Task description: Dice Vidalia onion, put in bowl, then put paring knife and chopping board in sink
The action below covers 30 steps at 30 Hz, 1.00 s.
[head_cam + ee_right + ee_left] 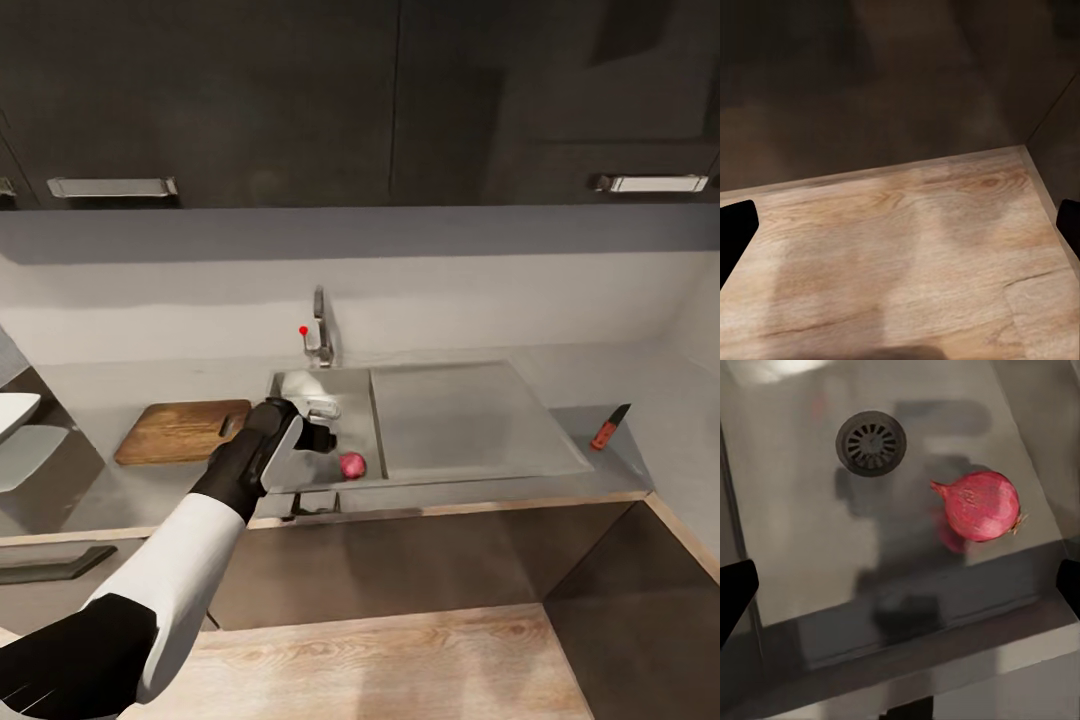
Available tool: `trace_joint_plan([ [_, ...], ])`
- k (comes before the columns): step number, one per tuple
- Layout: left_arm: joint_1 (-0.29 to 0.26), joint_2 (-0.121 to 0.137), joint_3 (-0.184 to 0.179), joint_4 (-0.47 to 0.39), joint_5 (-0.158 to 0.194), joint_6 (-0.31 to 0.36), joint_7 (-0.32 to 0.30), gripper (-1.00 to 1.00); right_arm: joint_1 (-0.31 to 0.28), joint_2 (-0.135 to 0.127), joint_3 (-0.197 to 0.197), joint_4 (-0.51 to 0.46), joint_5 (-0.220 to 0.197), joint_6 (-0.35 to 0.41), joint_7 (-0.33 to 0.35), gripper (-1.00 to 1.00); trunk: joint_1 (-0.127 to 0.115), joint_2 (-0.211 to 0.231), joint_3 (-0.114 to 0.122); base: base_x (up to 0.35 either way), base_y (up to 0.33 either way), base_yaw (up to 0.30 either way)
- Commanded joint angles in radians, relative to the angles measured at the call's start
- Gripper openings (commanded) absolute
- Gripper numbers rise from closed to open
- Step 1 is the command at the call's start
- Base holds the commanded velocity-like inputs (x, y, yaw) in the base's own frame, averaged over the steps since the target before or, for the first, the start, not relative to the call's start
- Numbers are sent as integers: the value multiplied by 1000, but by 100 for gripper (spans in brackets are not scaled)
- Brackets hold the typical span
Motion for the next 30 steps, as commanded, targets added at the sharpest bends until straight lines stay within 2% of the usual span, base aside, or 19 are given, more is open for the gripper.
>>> trace_joint_plan([
  [1, -1, 0, -2, 2, 10, 3, 10, 100, -1, 1, -4, 0, 11, -2, -7, 100, 1, -2, -2, 50, -20, 0],
  [7, -1, -1, -2, 22, 10, 2, 9, 100, -1, 1, -4, 0, 11, -2, -7, 100, 1, -2, -2, 19, -8, 0],
  [18, -1, -5, -5, 83, 19, -57, 1, 100, -1, 0, -4, 0, 11, -2, -7, 100, 1, -2, -2, 1, 0, 0],
  [24, -1, -5, -5, 84, 39, -60, -57, 100, -1, 0, -4, 0, 11, -2, -7, 100, 1, -2, -2, 0, 0, 0],
  [30, -1, -4, -5, 84, 40, -60, -62, 100, -1, 0, -4, 0, 11, -2, -7, 100, 1, -2, -2, 0, 0, 0],
])
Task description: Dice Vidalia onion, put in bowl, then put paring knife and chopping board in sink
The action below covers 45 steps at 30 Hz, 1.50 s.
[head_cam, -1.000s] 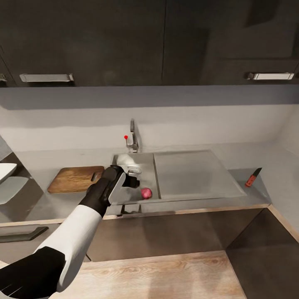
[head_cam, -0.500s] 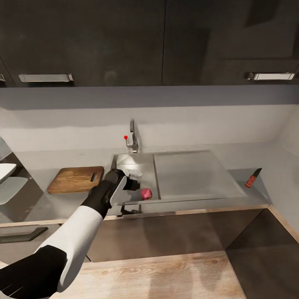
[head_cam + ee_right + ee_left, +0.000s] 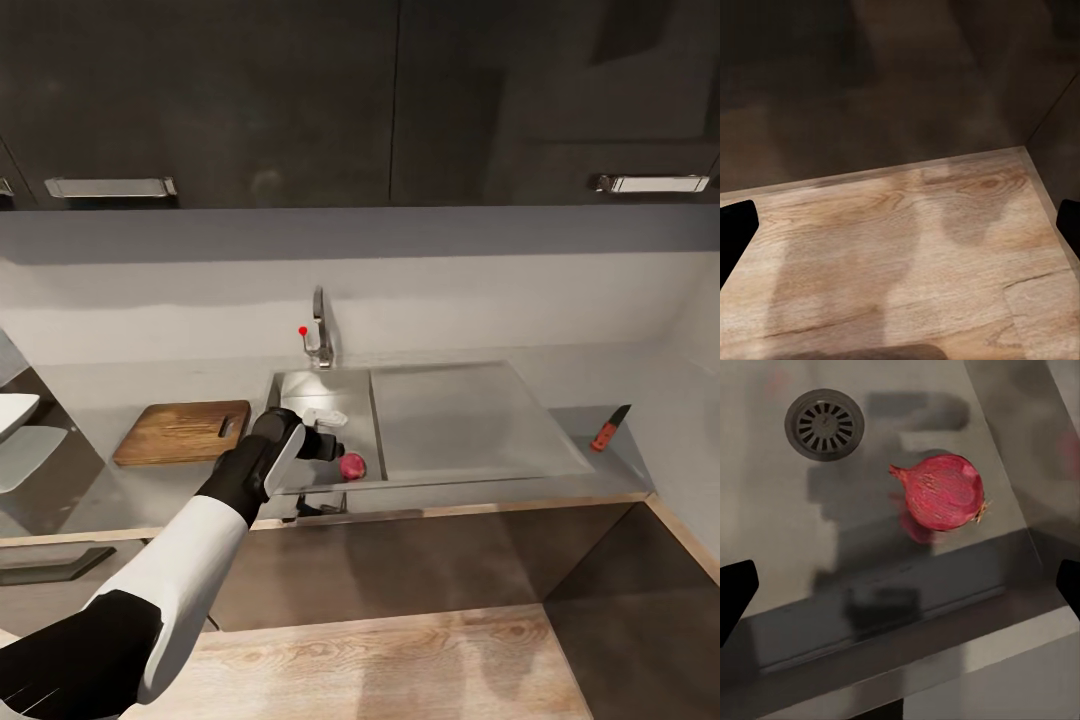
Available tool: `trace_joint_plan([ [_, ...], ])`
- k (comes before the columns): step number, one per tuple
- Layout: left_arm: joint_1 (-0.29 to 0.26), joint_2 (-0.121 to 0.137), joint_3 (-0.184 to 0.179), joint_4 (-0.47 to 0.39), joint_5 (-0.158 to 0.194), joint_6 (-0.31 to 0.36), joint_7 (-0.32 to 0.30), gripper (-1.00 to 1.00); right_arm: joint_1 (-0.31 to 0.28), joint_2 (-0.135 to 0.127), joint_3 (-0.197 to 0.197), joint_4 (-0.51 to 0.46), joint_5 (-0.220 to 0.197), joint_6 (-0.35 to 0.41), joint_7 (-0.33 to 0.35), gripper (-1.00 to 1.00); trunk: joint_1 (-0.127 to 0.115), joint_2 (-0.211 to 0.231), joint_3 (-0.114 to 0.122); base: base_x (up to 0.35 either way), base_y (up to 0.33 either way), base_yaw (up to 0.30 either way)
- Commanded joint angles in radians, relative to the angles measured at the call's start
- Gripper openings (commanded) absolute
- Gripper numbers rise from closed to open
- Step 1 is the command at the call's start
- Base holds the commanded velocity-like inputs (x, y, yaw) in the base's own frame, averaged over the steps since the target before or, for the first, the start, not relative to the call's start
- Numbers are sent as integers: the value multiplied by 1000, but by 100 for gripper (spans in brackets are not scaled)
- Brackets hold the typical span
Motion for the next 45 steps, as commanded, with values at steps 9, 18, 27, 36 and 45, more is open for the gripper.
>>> trace_joint_plan([
  [9, -1, -1, -2, 0, 9, 4, 4, 100, -1, 0, -4, 0, 11, -2, -7, 100, 1, -2, -2, 0, 0, 0],
  [18, -1, -1, -2, 23, 9, 2, -9, 100, -1, 1, -4, 0, 11, -2, -7, 100, 1, -2, -2, 177, -53, 0],
  [27, -1, -1, -2, 71, 9, -49, -10, 100, -1, 1, -4, 0, 11, -2, -7, 100, 1, -2, -2, 260, -96, 0],
  [36, -1, 0, -2, 139, 9, -112, -23, 100, -1, 1, -4, 0, 11, -2, -7, 100, 1, -2, -2, 48, -9, 0],
  [45, 2, 1, -2, 150, 9, -115, -24, 100, -1, 1, -4, 0, 11, -1, -7, 100, 1, -2, -3, 1, 0, 0],
])
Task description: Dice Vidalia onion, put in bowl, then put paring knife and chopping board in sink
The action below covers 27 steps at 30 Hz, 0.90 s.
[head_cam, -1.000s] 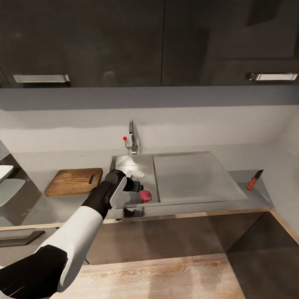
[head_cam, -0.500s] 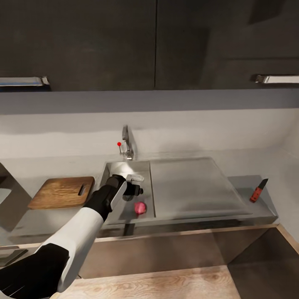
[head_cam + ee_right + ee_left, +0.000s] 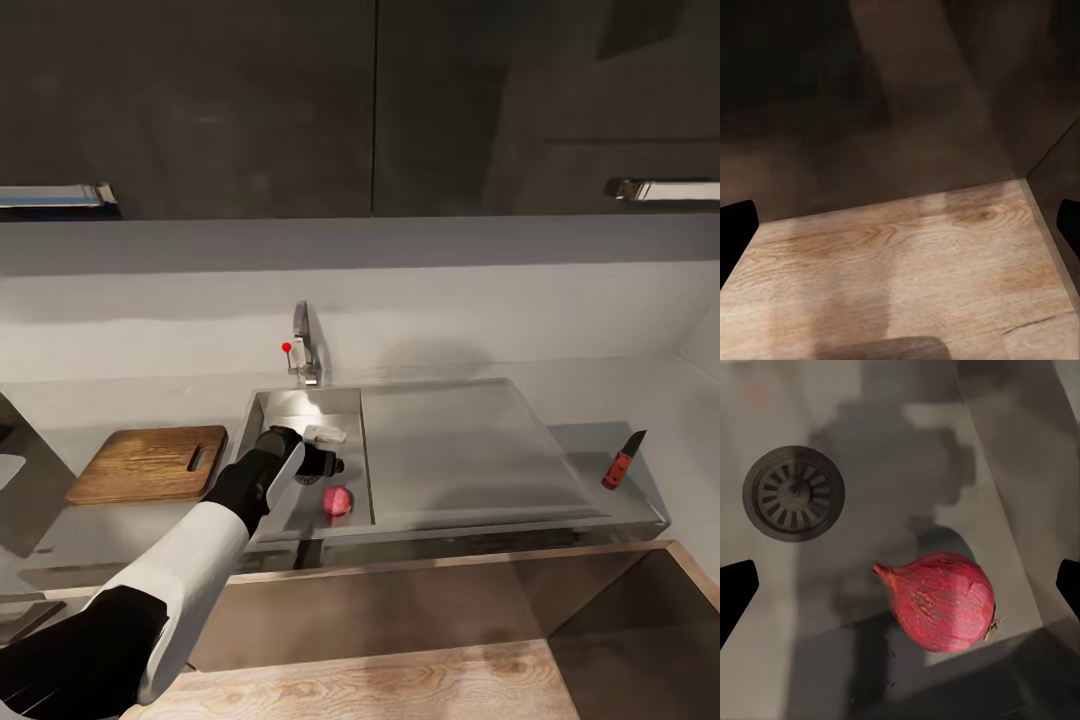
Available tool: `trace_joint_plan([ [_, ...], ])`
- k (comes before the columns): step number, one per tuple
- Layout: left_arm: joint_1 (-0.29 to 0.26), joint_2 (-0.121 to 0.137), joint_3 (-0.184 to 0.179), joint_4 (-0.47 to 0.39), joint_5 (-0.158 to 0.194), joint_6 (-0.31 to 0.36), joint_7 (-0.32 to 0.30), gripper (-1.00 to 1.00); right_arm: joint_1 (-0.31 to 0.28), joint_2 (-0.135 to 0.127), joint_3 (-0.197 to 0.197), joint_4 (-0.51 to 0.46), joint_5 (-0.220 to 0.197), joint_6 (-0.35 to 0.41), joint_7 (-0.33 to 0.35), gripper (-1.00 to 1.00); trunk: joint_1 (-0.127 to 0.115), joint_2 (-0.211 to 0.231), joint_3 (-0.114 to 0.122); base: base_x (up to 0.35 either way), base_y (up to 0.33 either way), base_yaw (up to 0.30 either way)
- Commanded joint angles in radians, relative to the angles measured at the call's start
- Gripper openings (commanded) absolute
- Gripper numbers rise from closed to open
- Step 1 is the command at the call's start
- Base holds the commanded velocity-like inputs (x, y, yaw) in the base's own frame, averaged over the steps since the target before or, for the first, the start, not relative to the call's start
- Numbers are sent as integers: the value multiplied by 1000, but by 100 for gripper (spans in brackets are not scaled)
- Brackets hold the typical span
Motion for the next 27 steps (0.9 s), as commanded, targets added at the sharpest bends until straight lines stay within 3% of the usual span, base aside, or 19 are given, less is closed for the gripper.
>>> trace_joint_plan([
  [1, -1, 0, -3, 0, 6, 4, 4, 100, -1, 1, -4, 0, 11, -2, -7, 100, 1, -2, -2, 0, 0, 0],
  [27, 1, 0, -3, 16, 6, 3, 4, 100, -1, 1, -4, 0, 11, -2, -7, 100, 1, -2, -17, 27, -19, 0],
])
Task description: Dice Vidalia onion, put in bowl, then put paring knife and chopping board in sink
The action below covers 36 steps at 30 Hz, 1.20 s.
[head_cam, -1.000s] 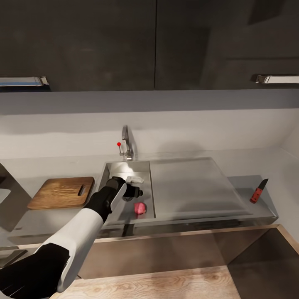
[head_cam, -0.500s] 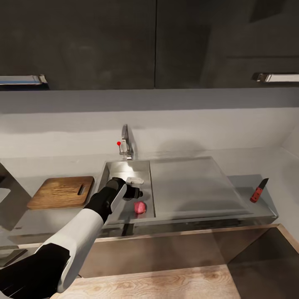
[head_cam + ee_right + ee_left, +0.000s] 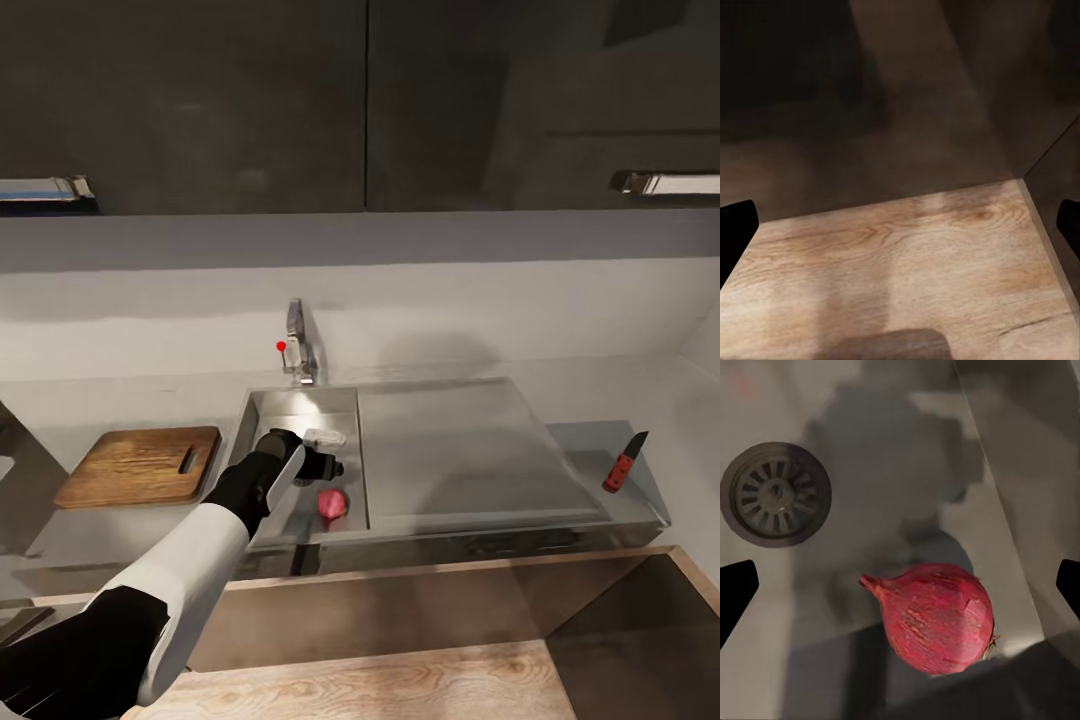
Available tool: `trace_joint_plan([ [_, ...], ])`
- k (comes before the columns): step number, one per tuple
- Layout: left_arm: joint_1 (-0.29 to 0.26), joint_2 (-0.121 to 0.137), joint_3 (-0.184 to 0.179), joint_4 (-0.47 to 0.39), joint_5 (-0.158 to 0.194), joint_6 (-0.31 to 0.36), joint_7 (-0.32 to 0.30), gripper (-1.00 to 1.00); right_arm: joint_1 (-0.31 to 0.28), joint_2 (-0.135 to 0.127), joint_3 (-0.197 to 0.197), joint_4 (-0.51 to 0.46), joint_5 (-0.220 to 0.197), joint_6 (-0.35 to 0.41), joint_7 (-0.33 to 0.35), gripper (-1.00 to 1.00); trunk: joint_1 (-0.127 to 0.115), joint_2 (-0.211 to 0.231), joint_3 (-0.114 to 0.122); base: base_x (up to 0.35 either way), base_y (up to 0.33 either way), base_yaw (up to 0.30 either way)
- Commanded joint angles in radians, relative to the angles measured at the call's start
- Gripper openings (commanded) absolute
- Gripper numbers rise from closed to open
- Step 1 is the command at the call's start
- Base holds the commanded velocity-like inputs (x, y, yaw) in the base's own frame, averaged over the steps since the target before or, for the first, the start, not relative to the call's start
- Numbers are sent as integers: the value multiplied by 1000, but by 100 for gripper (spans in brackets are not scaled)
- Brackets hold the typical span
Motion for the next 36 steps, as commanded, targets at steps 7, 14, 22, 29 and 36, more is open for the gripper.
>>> trace_joint_plan([
  [7, -1, 1, -3, 4, 6, 4, 4, 100, -1, 1, -4, 0, 11, -2, -7, 100, 1, -2, -6, 4, -2, 0],
  [14, -1, 0, -3, 21, 6, 3, 4, 100, -1, 1, -4, 0, 11, -2, -7, 100, 1, -2, -10, 0, 0, 0],
  [22, -1, 0, -3, 23, 6, -5, 4, 100, -1, 1, -4, 0, 11, -2, -7, 100, 1, -2, -15, 0, 0, 0],
  [29, 0, 0, -4, 23, 6, -8, 4, 100, -1, 1, -4, 0, 11, -2, -7, 100, 1, -2, -20, 0, 0, 0],
  [36, 0, -1, -8, 33, 6, -8, 3, 100, -1, 1, -4, 0, 11, -2, -7, 100, 1, -2, -26, 61, -67, 0],
])
